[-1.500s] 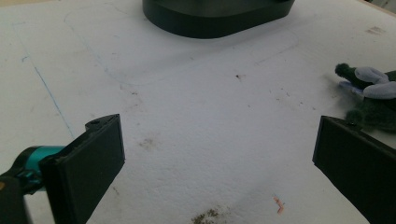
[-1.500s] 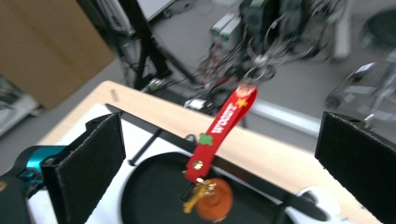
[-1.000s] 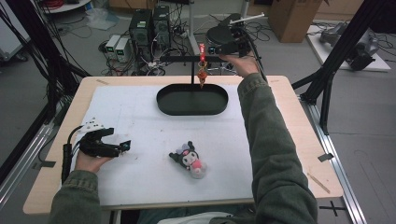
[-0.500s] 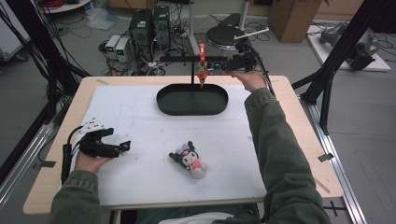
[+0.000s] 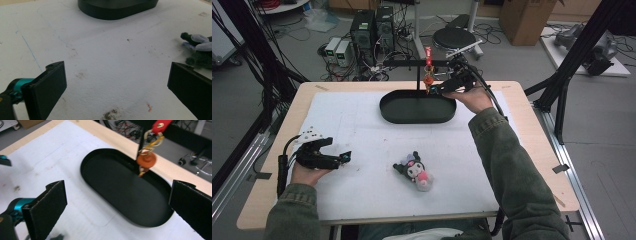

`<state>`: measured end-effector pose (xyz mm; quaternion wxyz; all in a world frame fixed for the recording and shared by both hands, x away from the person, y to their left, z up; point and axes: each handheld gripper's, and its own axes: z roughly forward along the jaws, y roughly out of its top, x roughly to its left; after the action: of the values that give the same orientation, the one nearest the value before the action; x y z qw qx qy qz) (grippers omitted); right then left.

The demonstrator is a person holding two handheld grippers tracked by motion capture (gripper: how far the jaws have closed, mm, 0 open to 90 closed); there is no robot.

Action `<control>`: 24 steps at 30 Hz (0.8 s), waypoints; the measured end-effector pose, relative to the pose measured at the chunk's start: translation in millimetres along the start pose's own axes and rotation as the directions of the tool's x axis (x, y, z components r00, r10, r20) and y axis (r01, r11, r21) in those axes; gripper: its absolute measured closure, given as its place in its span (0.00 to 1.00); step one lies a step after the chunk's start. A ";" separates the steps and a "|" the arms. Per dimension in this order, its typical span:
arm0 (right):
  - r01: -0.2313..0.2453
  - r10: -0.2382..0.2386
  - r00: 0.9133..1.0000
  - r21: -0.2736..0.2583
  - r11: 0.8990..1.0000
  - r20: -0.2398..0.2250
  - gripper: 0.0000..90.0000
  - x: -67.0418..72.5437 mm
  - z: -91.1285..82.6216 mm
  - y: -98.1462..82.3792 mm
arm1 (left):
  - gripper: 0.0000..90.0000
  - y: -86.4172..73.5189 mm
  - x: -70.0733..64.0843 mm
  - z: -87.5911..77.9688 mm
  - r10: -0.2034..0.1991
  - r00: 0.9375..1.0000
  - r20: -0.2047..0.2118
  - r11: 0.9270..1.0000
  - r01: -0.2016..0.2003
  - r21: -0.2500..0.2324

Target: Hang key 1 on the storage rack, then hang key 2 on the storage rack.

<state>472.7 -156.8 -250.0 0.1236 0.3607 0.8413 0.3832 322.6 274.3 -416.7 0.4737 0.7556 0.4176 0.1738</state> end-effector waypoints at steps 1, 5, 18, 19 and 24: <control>-0.001 0.001 1.000 0.008 1.000 0.001 0.01 2.8 -0.7 -0.1 | 0.03 -0.1 0.0 -0.1 0.001 1.000 0.000 1.000 -0.001 0.000; -0.023 0.022 0.999 -0.011 1.000 -0.032 0.01 10.1 -2.7 -9.9 | 0.03 -0.5 -0.3 -0.6 0.002 1.000 0.003 1.000 -0.002 0.005; -0.010 0.014 0.998 0.066 0.998 -0.063 0.01 34.0 4.0 -49.9 | 0.03 -0.3 -1.5 -0.1 0.007 1.000 0.003 1.000 -0.007 0.010; -0.007 0.011 0.998 0.063 0.998 -0.064 0.01 34.8 4.4 -52.8 | 0.03 -0.4 -1.6 -0.1 0.008 1.000 0.004 1.000 -0.008 0.011; -0.004 0.007 0.998 0.061 0.998 -0.059 0.01 40.1 4.1 -64.2 | 0.03 -0.6 -1.1 0.0 0.006 1.000 0.003 1.000 -0.006 0.009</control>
<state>413.3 -155.0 -297.2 0.0864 0.3552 0.8549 0.3682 321.7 273.5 -417.0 0.4704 0.7592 0.4156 0.1721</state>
